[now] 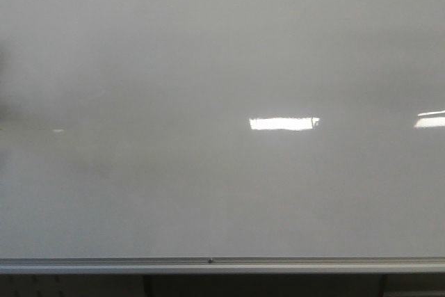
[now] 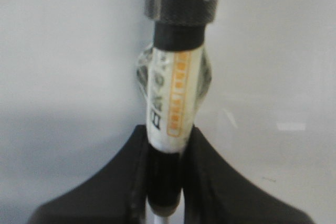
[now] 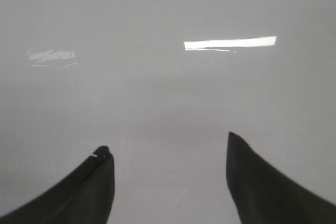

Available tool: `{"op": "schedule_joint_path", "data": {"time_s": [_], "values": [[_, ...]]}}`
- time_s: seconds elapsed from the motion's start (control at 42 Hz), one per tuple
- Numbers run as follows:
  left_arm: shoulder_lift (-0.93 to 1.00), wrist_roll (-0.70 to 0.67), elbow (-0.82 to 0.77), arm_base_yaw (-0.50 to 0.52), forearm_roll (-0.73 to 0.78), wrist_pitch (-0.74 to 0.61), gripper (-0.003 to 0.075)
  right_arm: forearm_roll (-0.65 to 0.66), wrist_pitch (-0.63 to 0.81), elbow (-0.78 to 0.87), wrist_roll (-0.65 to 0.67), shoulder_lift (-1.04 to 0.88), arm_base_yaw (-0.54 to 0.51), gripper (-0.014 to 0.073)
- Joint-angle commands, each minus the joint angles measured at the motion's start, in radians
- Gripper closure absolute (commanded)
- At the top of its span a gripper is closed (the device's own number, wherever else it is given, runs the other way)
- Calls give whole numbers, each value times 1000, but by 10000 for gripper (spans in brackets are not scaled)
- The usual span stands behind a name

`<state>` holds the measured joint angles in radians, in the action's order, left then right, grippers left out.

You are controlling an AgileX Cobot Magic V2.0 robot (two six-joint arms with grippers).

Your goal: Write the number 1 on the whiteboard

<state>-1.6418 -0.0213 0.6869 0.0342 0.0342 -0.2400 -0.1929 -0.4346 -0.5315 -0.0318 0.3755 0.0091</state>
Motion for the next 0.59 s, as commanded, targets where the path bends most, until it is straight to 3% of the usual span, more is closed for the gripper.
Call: {"op": "schedule_joint_path", "data": {"time_s": [0.0,0.095,0.262,0.381,0.571], "values": [[70,-4,31,-8,6,-27,741,-12,78,-35,-1,14,2,106],[134,-4,36,-10,6,55,741,-12,78,-35,-1,14,2,106],[258,6,121,-64,6,468,740,-12,72,-35,-1,14,2,106],[299,162,199,-164,-34,760,740,-12,29,-37,-1,19,2,106],[301,452,289,-310,-283,990,740,-31,-8,-40,-2,77,2,106]]}}
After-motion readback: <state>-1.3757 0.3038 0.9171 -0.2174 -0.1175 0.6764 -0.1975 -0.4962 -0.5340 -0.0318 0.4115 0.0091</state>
